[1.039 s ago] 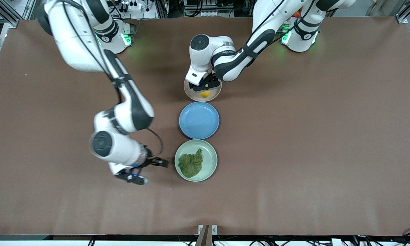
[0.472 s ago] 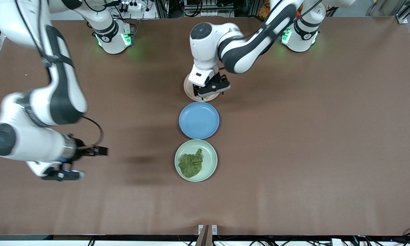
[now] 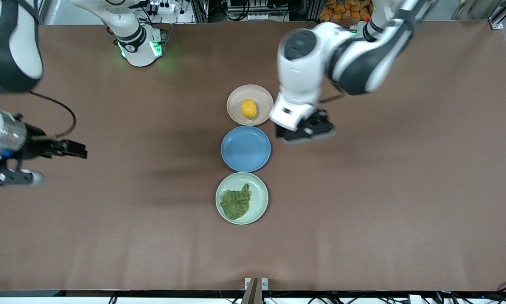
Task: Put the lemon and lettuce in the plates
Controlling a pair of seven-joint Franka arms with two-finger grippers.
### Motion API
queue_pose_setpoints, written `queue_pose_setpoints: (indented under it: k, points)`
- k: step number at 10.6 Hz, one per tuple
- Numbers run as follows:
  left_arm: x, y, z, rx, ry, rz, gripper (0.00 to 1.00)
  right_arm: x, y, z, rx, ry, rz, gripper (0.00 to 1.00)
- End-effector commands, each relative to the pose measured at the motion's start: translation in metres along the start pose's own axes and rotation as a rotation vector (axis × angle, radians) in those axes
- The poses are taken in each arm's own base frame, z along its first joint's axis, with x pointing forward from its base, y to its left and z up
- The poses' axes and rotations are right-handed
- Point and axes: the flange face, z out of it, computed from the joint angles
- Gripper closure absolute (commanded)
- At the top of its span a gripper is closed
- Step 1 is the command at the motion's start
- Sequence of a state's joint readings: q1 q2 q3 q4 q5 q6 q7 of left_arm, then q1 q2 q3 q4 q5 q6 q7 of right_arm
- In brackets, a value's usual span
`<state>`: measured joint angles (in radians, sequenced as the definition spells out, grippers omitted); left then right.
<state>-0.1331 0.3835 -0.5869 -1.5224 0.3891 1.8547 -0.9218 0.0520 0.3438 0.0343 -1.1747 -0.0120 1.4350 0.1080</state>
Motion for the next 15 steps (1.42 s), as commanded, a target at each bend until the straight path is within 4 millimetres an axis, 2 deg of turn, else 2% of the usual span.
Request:
queue_pose_setpoints:
  k: [1,3,6,7,8,9,11,12,13,15]
  points:
    - [0.040,-0.055,-0.027,-0.045,-0.028,0.029,0.00,-0.028,0.002,-0.027,-0.033,0.024,-0.007,0.00]
    - [0.064,-0.105,-0.035,-0.042,-0.043,0.045,0.00,-0.046,0.004,-0.044,-0.035,0.014,-0.005,0.00]
    - [0.089,-0.180,-0.051,-0.065,-0.070,0.099,0.00,-0.074,0.006,-0.063,-0.039,0.019,-0.008,0.00]
    - [0.093,-0.199,-0.058,-0.084,-0.076,0.130,0.00,-0.083,0.006,-0.067,-0.040,0.024,-0.034,0.00]
    - [0.100,-0.229,-0.062,-0.076,-0.078,0.153,0.00,-0.084,0.009,-0.068,-0.041,0.028,-0.062,0.00]
    - [0.101,-0.250,-0.070,-0.061,-0.073,0.180,0.00,-0.082,0.015,-0.066,-0.039,0.031,-0.057,0.00]
    - [0.107,-0.296,-0.073,-0.085,-0.099,0.189,0.00,-0.075,0.015,-0.064,-0.037,0.095,-0.060,0.00]
    - [0.108,-0.313,-0.073,-0.084,-0.097,0.223,0.00,-0.070,0.014,-0.062,-0.035,0.139,-0.063,0.00]
    - [0.107,-0.320,-0.079,-0.085,-0.088,0.220,0.00,-0.070,0.013,-0.061,-0.032,0.170,-0.068,0.00]
    - [0.103,-0.321,-0.092,-0.084,-0.068,0.216,0.00,-0.066,0.012,-0.053,-0.030,0.207,-0.070,0.00]
